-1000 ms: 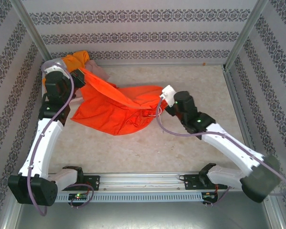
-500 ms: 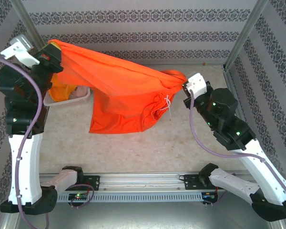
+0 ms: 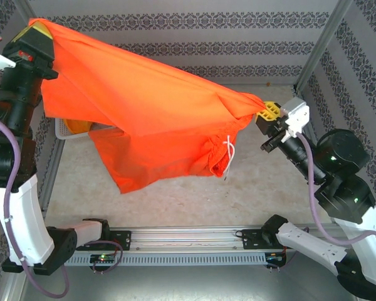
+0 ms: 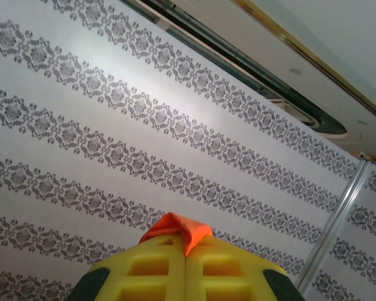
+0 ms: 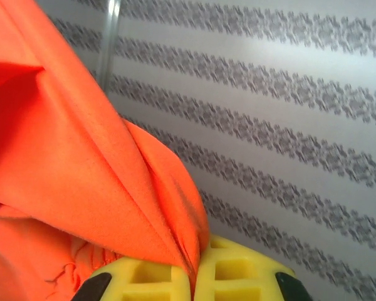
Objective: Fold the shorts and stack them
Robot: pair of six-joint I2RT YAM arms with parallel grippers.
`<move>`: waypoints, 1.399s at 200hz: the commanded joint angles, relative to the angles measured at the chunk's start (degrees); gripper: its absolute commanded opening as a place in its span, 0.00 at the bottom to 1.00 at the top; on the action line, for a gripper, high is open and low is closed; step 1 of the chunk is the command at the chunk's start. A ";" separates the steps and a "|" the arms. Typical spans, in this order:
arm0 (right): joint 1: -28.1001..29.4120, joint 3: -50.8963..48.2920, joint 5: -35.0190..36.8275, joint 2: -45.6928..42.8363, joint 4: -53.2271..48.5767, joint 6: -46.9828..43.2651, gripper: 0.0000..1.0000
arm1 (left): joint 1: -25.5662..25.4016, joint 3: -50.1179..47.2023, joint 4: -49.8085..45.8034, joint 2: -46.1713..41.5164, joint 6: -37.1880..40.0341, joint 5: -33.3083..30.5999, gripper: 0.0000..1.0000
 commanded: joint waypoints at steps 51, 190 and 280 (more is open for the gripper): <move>-17.31 -12.31 8.87 9.69 -5.27 3.87 0.00 | 0.53 -34.90 25.90 5.95 -7.30 1.74 0.00; -36.67 -2.70 5.40 57.52 7.76 8.93 0.08 | -6.82 -16.13 39.78 53.76 -7.17 2.46 0.00; -46.43 18.28 -5.83 66.76 1.63 34.34 0.66 | -7.08 4.55 21.05 57.00 -4.17 5.92 0.87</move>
